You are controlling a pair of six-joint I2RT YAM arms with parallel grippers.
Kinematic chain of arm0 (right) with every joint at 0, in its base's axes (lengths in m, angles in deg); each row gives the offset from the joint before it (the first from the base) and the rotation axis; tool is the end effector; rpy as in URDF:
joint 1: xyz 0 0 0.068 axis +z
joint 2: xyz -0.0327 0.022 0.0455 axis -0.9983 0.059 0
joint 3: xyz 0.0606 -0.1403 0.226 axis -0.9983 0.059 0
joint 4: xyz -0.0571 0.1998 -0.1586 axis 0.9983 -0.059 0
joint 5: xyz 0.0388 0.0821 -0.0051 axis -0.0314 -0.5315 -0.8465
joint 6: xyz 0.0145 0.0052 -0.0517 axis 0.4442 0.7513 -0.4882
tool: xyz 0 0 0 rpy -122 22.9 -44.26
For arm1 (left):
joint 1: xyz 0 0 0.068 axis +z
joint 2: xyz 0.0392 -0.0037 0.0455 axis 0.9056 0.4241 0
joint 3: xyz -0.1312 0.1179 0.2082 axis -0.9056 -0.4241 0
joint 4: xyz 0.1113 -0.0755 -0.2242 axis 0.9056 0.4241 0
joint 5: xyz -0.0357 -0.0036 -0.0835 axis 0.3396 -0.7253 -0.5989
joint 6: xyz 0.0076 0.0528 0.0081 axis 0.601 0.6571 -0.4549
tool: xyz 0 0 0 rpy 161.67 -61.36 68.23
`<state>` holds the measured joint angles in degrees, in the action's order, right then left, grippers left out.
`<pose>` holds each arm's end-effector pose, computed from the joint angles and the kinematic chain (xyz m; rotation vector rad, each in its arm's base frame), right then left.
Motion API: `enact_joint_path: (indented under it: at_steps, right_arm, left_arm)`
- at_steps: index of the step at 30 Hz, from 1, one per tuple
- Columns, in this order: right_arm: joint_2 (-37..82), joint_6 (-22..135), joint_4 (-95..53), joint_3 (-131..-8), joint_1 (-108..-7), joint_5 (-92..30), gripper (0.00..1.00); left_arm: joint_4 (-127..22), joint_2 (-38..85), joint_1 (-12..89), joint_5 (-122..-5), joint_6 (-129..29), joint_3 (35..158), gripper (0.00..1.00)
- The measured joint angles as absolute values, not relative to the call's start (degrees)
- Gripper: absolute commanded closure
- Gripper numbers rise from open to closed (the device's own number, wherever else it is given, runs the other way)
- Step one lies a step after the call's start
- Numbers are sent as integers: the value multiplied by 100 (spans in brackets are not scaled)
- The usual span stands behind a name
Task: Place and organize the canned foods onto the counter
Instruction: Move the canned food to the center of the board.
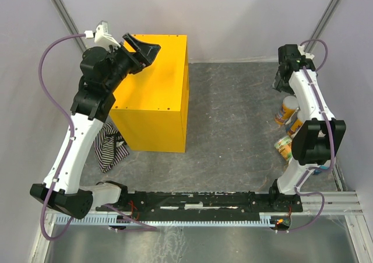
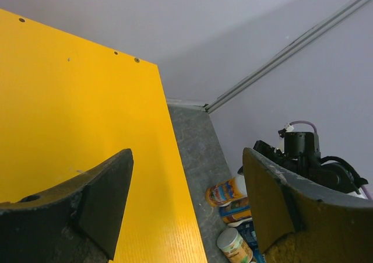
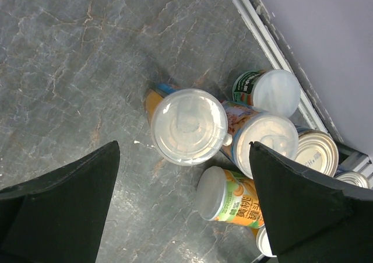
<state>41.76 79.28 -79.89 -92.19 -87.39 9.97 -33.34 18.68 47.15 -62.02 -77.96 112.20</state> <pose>0.3649 -0.0245 0.3318 0.8326 2.3306 -0.5622 0.2452 -0.0828 0.4919 -0.2220 1.6239 -0.8737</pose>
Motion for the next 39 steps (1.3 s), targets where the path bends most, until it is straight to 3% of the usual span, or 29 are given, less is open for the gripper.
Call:
enact_joint_path:
  at_steps: [28, 39]
  right_arm:
    - [4329, 7781, -8033, -8467, -9037, 534, 0]
    - [4287, 7591, -7923, -8358, -9037, 523, 15]
  left_arm:
    - [-3546, 1850, 4715, -6199, -7794, 11091, 18]
    - [-3540, 1730, 4715, -6154, -7794, 11058, 18]
